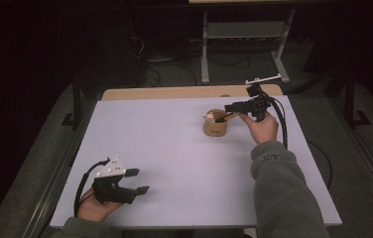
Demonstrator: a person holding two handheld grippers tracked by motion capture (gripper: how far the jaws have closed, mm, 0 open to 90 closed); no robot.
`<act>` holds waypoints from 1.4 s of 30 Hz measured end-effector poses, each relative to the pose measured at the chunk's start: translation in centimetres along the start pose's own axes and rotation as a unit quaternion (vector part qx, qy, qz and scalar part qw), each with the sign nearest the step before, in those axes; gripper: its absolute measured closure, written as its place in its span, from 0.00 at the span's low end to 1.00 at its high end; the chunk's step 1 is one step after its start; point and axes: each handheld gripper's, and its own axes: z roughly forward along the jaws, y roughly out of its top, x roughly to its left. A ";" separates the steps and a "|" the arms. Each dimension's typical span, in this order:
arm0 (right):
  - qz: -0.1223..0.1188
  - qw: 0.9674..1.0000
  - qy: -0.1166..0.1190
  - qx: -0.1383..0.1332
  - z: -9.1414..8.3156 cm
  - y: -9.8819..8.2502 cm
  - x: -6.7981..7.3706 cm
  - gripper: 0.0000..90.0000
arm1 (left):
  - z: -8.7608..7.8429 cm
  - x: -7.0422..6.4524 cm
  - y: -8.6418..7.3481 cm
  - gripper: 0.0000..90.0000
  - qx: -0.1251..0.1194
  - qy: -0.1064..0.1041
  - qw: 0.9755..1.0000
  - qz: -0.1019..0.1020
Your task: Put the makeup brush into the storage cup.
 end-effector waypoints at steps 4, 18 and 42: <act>0.000 1.000 0.001 -0.007 -0.6 -0.2 0.0 0.46 | 0.0 0.0 0.0 0.34 -0.002 0.000 1.000 -0.004; -0.015 1.000 -0.011 -0.022 -2.5 -2.0 -0.1 0.33 | 0.0 0.0 0.0 0.32 -0.001 0.002 1.000 -0.003; -0.035 0.999 -0.009 -0.009 -3.7 -5.2 0.5 0.29 | -0.1 -0.1 0.0 0.31 0.001 0.008 1.000 -0.004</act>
